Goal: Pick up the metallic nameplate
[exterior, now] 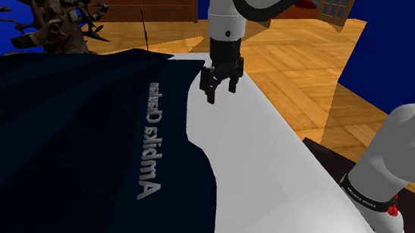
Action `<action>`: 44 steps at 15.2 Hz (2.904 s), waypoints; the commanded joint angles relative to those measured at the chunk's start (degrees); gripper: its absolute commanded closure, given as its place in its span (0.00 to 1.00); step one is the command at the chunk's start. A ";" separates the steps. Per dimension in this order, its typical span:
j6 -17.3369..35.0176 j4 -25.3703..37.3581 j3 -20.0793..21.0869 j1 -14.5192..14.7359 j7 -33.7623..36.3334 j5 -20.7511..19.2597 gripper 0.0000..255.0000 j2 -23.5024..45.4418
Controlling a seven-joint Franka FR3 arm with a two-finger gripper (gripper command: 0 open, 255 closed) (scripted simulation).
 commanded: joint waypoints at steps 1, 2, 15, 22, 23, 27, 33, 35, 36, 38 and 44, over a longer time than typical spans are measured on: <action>1.42 3.20 1.68 0.09 3.34 -1.56 0.00 4.38; 1.74 5.11 2.48 0.26 5.11 -2.50 0.00 6.57; -2.64 38.25 5.56 9.41 24.82 -18.53 0.00 37.29; 2.81 33.43 5.21 9.15 25.29 -19.02 0.00 38.02; 2.82 33.41 5.22 9.15 25.29 -19.01 0.00 38.01; 2.84 33.31 5.22 9.11 25.26 -18.98 1.00 37.92; 2.87 33.21 5.24 9.12 25.31 -18.97 1.00 37.85; 2.12 34.00 5.26 9.17 25.22 -18.93 1.00 37.87; 1.41 34.58 5.31 9.20 25.15 -18.84 1.00 37.74; -0.02 35.84 5.38 9.27 25.02 -18.70 1.00 37.53; -4.47 40.05 5.57 9.61 24.69 -18.43 1.00 37.22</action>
